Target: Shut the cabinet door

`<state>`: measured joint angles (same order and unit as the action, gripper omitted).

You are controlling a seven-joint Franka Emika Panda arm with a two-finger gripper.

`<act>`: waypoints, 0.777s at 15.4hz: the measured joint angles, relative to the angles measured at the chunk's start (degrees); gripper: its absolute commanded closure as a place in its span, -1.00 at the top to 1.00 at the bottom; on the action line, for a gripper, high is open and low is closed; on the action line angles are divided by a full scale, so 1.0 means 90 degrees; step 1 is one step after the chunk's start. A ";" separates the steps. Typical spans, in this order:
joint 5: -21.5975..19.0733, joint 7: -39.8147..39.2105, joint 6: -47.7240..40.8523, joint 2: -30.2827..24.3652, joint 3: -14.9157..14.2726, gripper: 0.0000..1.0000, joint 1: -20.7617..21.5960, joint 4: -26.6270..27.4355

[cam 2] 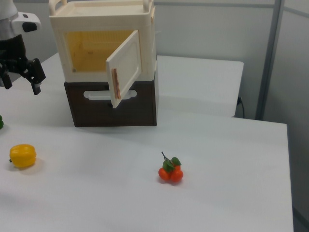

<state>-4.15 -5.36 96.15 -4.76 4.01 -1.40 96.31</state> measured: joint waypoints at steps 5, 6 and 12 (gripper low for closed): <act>0.0000 0.0000 0.0000 -0.0003 0.0000 1.00 0.0001 -0.0004; 0.0000 0.0000 0.0000 -0.0004 0.0000 1.00 0.0001 -0.0004; 0.0000 0.0000 0.0005 -0.0004 -0.0036 -0.79 0.0000 -0.0008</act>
<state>-4.15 -5.36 96.20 -4.79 3.68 -1.41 96.23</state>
